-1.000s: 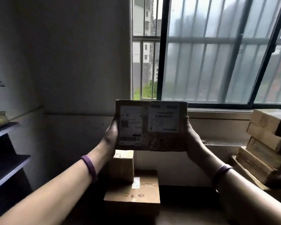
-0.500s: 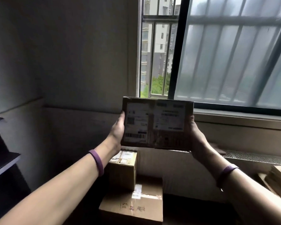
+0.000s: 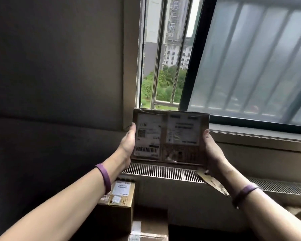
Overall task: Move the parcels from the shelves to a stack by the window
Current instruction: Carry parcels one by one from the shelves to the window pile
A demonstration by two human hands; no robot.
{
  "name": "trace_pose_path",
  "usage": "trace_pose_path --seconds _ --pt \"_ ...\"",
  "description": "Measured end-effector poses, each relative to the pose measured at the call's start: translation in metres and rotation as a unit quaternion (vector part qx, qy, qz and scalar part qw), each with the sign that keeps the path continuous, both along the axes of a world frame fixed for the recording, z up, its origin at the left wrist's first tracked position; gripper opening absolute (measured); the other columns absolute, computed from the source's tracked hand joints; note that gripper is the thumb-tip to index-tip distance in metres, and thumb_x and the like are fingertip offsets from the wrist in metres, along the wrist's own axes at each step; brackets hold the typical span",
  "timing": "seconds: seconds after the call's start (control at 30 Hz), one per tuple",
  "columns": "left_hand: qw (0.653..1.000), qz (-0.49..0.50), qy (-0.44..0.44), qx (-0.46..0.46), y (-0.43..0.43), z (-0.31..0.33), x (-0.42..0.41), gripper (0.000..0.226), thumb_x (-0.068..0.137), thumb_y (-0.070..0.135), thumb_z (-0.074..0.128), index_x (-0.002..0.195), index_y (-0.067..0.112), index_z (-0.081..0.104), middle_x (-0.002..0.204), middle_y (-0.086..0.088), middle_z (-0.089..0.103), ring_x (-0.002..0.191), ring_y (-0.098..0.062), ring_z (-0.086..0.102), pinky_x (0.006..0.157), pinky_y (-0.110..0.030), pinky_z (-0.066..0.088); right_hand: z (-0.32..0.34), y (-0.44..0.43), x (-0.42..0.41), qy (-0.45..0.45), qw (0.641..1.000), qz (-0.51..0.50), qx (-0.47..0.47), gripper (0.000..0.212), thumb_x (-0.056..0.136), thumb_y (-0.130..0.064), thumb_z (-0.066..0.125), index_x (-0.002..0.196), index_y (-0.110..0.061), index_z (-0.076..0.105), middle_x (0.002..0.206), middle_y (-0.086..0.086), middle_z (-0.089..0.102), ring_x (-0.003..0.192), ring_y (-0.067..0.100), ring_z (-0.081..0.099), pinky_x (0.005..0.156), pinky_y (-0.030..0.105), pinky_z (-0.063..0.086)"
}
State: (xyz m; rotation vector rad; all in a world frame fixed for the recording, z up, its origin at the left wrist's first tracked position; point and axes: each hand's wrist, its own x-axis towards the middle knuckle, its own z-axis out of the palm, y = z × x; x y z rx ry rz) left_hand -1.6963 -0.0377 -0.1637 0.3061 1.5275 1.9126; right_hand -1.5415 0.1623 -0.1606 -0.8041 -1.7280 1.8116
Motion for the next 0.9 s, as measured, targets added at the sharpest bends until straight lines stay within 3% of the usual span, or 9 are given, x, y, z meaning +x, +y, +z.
trace_pose_path --seconds 0.1,0.17,0.23,0.37,0.43,0.5,0.6,0.73,0.9 --pt "0.999 -0.004 0.015 -0.045 0.019 -0.005 -0.026 0.066 0.096 0.066 0.029 0.128 0.020 0.063 0.117 -0.011 0.071 0.108 -0.029 0.068 0.097 -0.047 0.052 -0.006 0.022 -0.021 -0.027 0.999 -0.023 0.031 0.045 0.098 -0.053 0.049 0.134 -0.029 0.061 0.124 0.003 0.070 0.108 0.021 0.069 0.101 0.047 0.052" --pt "0.996 0.005 0.041 -0.074 0.032 -0.009 -0.039 0.057 0.097 0.062 0.034 0.124 0.022 0.066 0.109 -0.006 0.074 0.097 -0.023 0.072 0.079 -0.033 0.059 -0.011 0.038 -0.032 -0.039 0.999 -0.027 0.022 0.032 0.096 -0.046 0.057 0.122 -0.032 0.069 0.117 0.003 0.073 0.105 0.022 0.071 0.097 0.049 0.055" --pt "0.993 0.010 0.067 -0.100 0.043 -0.014 -0.049 0.048 0.099 0.054 0.040 0.118 0.022 0.069 0.098 0.000 0.077 0.085 -0.013 0.074 0.060 -0.018 0.054 -0.016 0.053 -0.042 -0.070 0.996 -0.032 0.044 0.019 0.093 -0.043 0.061 0.104 -0.034 0.073 0.112 0.003 0.075 0.104 0.023 0.071 0.098 0.049 0.054" --pt "0.992 0.012 0.046 -0.120 0.059 -0.030 -0.061 0.037 0.098 0.042 0.049 0.116 0.018 0.070 0.101 -0.001 0.077 0.086 -0.012 0.072 0.066 -0.022 0.050 -0.025 0.078 -0.054 -0.115 0.990 -0.021 0.074 0.015 0.090 -0.046 0.063 0.091 -0.037 0.076 0.108 -0.003 0.075 0.102 0.017 0.068 0.097 0.041 0.054" --pt "0.990 0.013 0.026 -0.140 0.063 -0.042 -0.062 0.033 0.099 0.041 0.049 0.112 0.018 0.071 0.098 0.000 0.077 0.078 -0.008 0.072 0.061 -0.019 0.050 -0.035 0.088 -0.057 -0.138 0.987 -0.006 0.086 0.017 0.092 -0.046 0.061 0.096 -0.036 0.075 0.102 -0.009 0.073 0.096 0.007 0.066 0.090 0.031 0.054" --pt "0.987 0.012 0.009 -0.161 0.066 -0.058 -0.059 0.033 0.099 0.040 0.050 0.111 0.018 0.071 0.093 0.001 0.078 0.075 -0.007 0.073 0.055 -0.015 0.051 -0.050 0.094 -0.060 -0.158 0.985 0.007 0.074 0.017 0.092 -0.044 0.061 0.093 -0.034 0.075 0.095 -0.014 0.071 0.093 0.005 0.065 0.088 0.032 0.055" --pt "0.980 0.011 -0.001 -0.197 0.071 -0.080 -0.057 0.035 0.099 0.042 0.049 0.117 0.019 0.069 0.101 0.000 0.076 0.090 -0.013 0.071 0.070 -0.025 0.052 -0.077 0.099 -0.061 -0.171 0.985 0.011 0.032 0.015 0.091 -0.038 0.064 0.090 -0.030 0.077 0.100 -0.009 0.075 0.094 0.009 0.069 0.093 0.041 0.055" --pt "0.974 -0.010 -0.022 -0.225 0.078 -0.118 -0.059 0.036 0.102 0.042 0.044 0.126 0.026 0.064 0.114 0.002 0.073 0.111 -0.018 0.065 0.109 -0.041 0.041 -0.123 0.106 -0.061 -0.196 0.979 0.031 0.043 0.025 0.095 -0.045 0.057 0.103 -0.029 0.075 0.108 -0.005 0.074 0.104 0.015 0.068 0.096 0.044 0.055" --pt "0.966 -0.046 -0.021 -0.253 0.084 -0.180 -0.062 0.037 0.105 0.036 0.041 0.136 0.025 0.056 0.123 0.006 0.069 0.113 -0.011 0.063 0.102 -0.031 0.042 -0.197 0.113 -0.060 -0.214 0.971 0.061 0.086 0.042 0.095 -0.049 0.060 0.123 -0.018 0.065 0.117 -0.001 0.070 0.093 0.006 0.061 0.068 0.015 0.044"
